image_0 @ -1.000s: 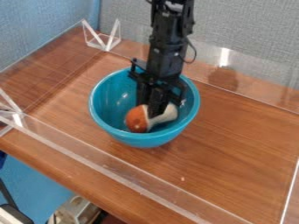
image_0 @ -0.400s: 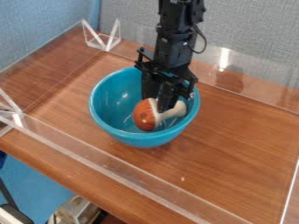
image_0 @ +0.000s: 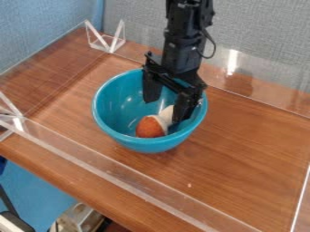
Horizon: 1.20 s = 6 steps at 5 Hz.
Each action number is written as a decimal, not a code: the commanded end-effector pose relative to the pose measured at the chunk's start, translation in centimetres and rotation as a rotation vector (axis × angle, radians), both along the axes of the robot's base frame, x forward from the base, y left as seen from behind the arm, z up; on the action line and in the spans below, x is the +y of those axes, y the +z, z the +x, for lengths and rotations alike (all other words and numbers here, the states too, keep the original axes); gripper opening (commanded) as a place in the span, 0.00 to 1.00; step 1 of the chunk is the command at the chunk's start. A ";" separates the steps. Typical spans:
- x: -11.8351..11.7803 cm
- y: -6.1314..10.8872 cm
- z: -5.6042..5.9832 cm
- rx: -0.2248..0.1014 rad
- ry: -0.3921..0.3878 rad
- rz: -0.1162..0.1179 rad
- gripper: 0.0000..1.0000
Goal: Remove the mushroom from inside the blue bowl and put it on the table
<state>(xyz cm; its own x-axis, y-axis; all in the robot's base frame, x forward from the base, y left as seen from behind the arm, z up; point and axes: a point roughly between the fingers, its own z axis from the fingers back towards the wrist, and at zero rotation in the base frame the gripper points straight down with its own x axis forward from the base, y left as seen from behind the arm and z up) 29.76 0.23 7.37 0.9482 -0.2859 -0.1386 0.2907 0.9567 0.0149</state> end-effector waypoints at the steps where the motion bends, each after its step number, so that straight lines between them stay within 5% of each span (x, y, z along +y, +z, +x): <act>1: 0.1 0.3 0.3 -0.036 -0.008 0.001 1.00; 3: 0.2 -1.4 0.2 -0.022 -0.008 0.002 1.00; 4: 0.2 -1.5 0.1 -0.022 -0.007 0.001 0.00; 6: 0.1 -1.0 -0.1 -0.031 -0.006 -0.002 0.00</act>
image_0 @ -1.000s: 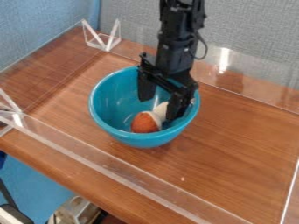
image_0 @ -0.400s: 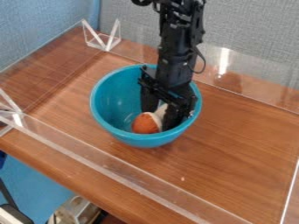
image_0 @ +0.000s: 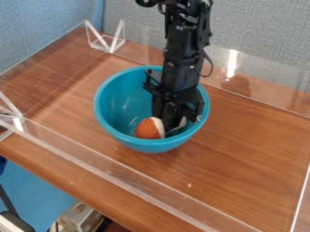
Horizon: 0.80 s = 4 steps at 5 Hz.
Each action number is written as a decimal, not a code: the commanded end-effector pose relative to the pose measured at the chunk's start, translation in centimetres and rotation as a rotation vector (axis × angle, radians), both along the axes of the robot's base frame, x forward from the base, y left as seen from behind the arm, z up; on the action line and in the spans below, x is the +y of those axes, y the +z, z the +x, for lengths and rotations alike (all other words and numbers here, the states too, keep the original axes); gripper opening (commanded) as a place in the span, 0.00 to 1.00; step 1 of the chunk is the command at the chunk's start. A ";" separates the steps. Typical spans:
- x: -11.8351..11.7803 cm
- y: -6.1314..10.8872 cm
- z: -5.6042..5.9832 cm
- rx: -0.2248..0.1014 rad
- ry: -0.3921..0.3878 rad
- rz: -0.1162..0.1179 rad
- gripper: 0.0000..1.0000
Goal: Remove the mushroom from inside the blue bowl and put it on the table
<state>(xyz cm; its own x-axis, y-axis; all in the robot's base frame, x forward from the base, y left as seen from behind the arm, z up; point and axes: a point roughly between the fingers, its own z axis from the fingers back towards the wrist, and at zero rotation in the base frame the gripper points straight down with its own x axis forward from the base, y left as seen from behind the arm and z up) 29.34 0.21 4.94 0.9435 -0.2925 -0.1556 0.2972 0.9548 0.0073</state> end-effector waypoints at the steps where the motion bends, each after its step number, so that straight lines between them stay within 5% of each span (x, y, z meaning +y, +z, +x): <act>1: 0.0 1.8 0.2 -0.055 0.000 0.001 0.00; 4: -0.4 3.8 -0.1 -0.089 -0.004 0.004 0.00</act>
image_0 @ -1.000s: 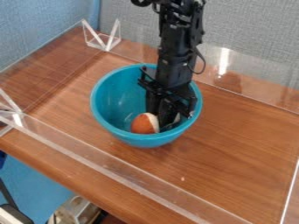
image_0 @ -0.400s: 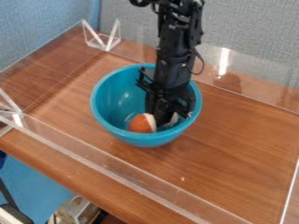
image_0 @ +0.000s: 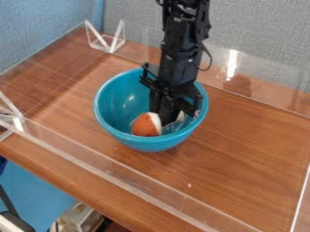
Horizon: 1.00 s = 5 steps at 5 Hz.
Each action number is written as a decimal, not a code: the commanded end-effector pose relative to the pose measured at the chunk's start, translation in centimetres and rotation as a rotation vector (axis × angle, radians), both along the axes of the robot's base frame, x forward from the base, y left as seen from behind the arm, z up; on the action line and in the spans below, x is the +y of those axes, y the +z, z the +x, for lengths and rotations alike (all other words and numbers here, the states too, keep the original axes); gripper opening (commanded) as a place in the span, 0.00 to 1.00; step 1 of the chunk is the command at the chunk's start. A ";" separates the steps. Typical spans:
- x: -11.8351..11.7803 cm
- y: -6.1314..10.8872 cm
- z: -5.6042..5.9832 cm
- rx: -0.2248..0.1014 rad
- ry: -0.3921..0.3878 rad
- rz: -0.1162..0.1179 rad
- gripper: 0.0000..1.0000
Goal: Remove the mushroom from inside the blue bowl and put it on the table
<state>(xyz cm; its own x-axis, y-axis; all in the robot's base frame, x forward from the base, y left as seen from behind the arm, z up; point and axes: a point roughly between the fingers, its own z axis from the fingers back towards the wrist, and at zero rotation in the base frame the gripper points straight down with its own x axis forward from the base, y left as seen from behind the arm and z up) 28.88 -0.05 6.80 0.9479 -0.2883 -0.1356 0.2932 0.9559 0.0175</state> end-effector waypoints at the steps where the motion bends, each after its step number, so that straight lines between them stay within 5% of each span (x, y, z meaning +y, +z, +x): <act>1: -0.3 2.3 0.3 -0.074 -0.009 0.003 0.00; 5: -0.8 3.2 0.0 -0.100 -0.017 0.007 0.00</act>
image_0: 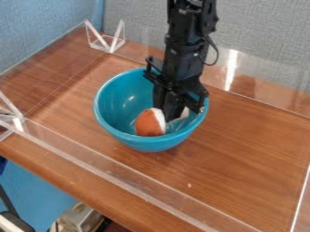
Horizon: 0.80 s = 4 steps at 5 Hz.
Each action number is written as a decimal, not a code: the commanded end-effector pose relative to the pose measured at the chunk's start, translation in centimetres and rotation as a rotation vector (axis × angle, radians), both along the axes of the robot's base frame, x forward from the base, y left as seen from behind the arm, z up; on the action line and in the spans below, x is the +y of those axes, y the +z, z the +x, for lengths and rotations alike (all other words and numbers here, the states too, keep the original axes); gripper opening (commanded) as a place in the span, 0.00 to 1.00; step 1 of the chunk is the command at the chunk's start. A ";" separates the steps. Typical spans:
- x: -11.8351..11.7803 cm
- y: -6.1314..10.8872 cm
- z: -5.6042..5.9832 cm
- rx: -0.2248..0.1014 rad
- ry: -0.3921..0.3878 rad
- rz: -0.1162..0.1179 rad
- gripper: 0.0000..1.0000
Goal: Remove the mushroom from inside the blue bowl and put it on the table
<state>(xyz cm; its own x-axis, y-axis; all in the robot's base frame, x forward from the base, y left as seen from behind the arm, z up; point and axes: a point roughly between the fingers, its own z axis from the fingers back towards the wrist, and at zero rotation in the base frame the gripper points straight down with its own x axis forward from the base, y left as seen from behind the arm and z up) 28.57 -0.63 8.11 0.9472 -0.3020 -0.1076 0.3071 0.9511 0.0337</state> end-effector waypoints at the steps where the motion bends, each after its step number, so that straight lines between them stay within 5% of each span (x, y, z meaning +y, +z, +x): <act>1: -0.4 2.3 0.3 -0.085 -0.005 0.000 0.00; 4: -0.7 2.5 0.2 -0.112 -0.017 -0.006 0.00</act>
